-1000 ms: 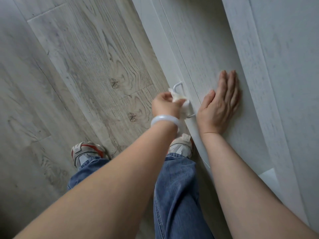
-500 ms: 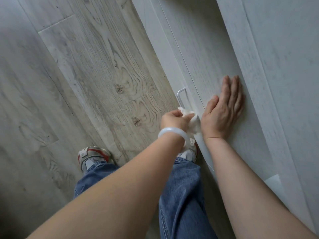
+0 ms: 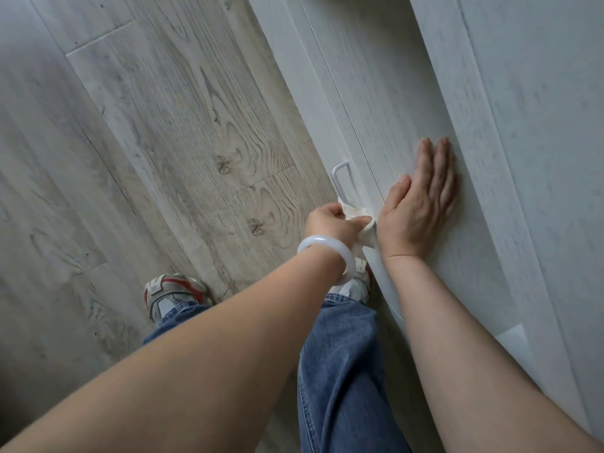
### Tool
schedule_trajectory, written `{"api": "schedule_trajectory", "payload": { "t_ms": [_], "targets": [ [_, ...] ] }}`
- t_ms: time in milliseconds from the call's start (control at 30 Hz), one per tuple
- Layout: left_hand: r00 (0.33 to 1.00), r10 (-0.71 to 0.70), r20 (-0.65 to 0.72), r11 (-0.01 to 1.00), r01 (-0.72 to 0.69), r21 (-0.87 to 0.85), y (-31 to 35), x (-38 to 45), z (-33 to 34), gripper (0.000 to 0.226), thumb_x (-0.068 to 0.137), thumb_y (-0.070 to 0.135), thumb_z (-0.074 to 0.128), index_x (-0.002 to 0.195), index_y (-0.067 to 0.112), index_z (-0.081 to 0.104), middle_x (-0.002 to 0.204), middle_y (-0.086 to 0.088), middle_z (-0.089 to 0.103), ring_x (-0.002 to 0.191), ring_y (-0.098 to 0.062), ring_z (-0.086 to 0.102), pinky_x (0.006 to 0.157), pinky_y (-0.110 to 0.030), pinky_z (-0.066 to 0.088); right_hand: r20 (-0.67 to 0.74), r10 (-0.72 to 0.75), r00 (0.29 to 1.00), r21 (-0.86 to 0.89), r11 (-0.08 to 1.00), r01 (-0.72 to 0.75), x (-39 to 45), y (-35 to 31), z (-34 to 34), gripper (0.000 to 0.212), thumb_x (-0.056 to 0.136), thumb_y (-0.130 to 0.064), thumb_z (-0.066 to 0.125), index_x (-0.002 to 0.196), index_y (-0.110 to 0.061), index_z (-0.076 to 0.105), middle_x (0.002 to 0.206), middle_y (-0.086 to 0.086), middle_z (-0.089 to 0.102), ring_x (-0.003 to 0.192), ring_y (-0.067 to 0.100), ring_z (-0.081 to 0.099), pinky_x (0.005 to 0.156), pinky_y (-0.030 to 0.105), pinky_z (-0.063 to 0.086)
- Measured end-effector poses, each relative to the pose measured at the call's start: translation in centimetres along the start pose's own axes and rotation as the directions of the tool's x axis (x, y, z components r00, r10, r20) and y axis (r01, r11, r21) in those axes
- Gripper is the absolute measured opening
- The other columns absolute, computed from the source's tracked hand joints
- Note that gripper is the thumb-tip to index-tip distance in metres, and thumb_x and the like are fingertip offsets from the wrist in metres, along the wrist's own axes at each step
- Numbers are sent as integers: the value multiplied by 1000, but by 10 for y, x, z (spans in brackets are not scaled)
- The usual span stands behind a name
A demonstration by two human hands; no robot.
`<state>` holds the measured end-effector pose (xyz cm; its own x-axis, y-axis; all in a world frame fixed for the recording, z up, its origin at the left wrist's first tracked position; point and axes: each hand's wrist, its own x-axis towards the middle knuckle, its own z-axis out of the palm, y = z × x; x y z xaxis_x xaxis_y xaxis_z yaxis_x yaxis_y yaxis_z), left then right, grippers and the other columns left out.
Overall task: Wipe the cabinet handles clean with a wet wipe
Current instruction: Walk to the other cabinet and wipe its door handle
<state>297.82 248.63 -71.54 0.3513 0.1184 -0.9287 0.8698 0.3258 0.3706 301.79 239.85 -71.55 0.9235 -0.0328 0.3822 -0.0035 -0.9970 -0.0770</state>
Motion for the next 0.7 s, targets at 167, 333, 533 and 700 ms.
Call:
{"api": "schedule_trajectory", "payload": {
  "t_ms": [167,333,533,700],
  "targets": [
    [989,147,-16,967,-141,212,38,14,-12,17,70,8,74,68,15,58,70,-3,61,75,-23,68,72,-38,57,-2,0,1000,10,1000,0,0,0,-1,37,87,-13,50,115,7,63,117,27,63,109,38,58,103,27,25],
    [978,198,-67,965,-183,185,71,25,-34,25,71,13,82,91,15,67,83,-3,71,78,-21,69,76,-36,59,41,14,999,8,1000,-15,0,-1,-2,37,87,-12,51,116,7,62,119,27,63,108,39,61,103,28,24],
    [998,38,-47,997,-41,-65,18,-7,-9,15,82,8,73,78,20,66,72,2,68,62,-16,65,63,-30,57,62,43,997,17,999,-44,2,-2,-2,37,86,-12,52,116,8,63,118,27,63,107,39,62,106,22,17],
    [988,112,-107,993,-116,-29,44,1,-19,16,80,17,77,73,18,63,63,2,61,51,-14,57,50,-23,49,84,41,996,33,998,-44,2,-3,-4,37,87,-12,52,116,7,62,119,27,62,109,39,61,104,25,20]
  ]
}}
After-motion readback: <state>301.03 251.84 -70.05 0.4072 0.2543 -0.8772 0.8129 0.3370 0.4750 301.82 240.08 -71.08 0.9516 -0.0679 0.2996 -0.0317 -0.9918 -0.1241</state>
